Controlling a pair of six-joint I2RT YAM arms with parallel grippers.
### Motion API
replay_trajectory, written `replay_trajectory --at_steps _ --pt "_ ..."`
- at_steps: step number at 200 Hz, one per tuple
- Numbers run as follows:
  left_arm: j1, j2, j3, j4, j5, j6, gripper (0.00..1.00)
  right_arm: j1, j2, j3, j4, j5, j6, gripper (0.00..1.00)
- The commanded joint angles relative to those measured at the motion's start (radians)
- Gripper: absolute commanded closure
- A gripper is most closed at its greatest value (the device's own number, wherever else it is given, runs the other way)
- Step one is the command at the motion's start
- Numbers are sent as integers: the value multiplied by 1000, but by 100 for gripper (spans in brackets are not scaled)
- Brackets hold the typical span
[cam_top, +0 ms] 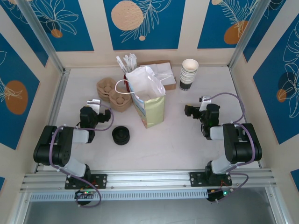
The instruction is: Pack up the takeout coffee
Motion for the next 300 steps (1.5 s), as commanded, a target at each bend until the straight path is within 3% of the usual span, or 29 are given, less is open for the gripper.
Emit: replay_trajectory --at_steps 1,21,38,61,92,110,136,162,198,276,300 --pt "18 -11 14 6 19 14 0 -10 -14 17 18 -3 -14 1" --pt "6 -113 82 -202 19 25 0 -43 -67 28 -48 -12 28 1" --pt "-12 -243 142 -413 -56 -18 0 -52 -144 36 -139 6 39 1" --pt "-39 -411 250 -710 -190 -105 1 -71 -246 155 -476 94 116 1" --pt "-40 -543 448 -1117 -347 -320 0 -130 -312 347 -868 89 293 1" --pt "-38 -576 560 -1330 -362 -445 1 -163 -298 503 -1080 31 399 1" --pt "-38 -605 678 -1572 -307 -513 1 -173 -210 760 -1338 -94 472 1" --pt "-38 -694 693 -1640 -212 -501 0 -147 -69 1024 -1502 -202 464 1" --pt "-38 -814 669 -1656 -99 -516 1 -93 112 1340 -1657 -169 446 6" --pt "-38 -777 738 -1744 -27 -470 1 -40 413 1725 -1786 -56 421 37" --pt "-39 -749 739 -1738 -25 -476 1 -38 477 1792 -1800 -45 424 41"
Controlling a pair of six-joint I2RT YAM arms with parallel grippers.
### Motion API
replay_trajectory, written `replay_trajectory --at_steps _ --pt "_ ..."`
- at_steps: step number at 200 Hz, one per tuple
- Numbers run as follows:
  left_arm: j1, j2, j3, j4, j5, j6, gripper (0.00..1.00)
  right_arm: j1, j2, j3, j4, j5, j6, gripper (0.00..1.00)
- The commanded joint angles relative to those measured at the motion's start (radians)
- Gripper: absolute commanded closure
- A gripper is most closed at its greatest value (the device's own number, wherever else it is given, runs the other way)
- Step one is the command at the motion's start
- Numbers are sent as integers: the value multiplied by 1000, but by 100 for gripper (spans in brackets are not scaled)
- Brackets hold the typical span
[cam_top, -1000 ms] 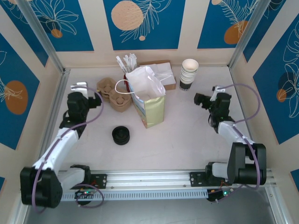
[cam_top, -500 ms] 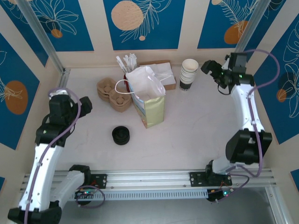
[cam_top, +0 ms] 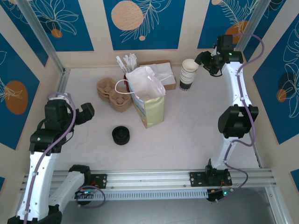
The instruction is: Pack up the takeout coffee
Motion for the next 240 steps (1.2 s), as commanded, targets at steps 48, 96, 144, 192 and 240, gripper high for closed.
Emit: replay_trajectory --at_steps 48,96,144,192,240 --pt "-4 96 26 11 61 5 1 16 148 180 -83 17 -16 59" --pt "-4 136 32 47 69 6 1 38 164 177 -31 52 -24 62" --pt "-5 138 26 65 53 8 1 49 176 177 -10 108 -35 63" --pt "-4 133 18 64 37 3 1 54 177 171 -7 139 -41 62" --pt "-5 133 14 55 34 -3 1 54 177 156 2 150 -44 61"
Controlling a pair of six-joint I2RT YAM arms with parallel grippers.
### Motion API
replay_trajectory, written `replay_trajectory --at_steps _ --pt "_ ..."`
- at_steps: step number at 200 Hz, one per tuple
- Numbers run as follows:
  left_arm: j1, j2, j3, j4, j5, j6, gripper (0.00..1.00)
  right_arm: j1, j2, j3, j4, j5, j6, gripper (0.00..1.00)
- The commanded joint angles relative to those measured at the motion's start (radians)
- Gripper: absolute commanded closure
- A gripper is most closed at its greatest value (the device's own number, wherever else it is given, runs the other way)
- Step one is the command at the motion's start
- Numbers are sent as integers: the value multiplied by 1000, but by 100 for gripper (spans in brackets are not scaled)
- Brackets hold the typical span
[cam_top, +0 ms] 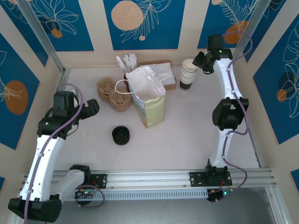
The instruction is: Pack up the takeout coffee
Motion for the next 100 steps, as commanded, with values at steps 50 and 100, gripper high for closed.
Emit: replay_trajectory --at_steps 50,100 --pt "-5 -10 11 1 -20 -6 1 6 24 -9 31 16 -11 63" --pt "-5 -9 8 0 -24 -8 1 7 34 -21 38 18 -7 65"
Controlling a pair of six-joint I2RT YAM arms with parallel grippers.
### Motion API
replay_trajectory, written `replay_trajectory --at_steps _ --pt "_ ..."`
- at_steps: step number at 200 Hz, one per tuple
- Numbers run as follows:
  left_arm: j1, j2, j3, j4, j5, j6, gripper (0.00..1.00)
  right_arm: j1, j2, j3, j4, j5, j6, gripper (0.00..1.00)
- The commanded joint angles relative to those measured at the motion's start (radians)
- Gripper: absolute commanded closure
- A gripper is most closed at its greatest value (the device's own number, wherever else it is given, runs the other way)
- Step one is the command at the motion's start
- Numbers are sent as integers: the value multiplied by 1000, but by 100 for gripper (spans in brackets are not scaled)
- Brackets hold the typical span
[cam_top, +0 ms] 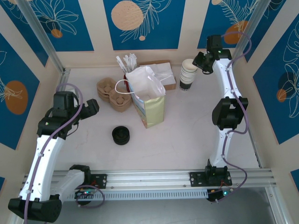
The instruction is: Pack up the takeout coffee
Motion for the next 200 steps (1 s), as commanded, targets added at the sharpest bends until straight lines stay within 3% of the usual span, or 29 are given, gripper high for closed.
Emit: replay_trajectory --at_steps 1,31,49,57,129,200 --pt "-4 -8 8 0 -17 -5 1 7 20 -12 16 16 -7 65" --pt "-5 -7 6 -2 -18 -6 1 8 25 -17 22 10 -6 71" --pt "-4 -6 8 -5 -20 -7 1 7 26 -13 23 2 -9 88" --pt "-4 -6 8 -7 -20 -7 1 8 26 -11 22 2 -10 90" --pt "-5 -3 1 -6 -1 -23 1 15 -1 55 -29 12 -43 97" --pt "-5 -10 26 -38 5 -6 1 9 -102 178 -97 -28 -58 97"
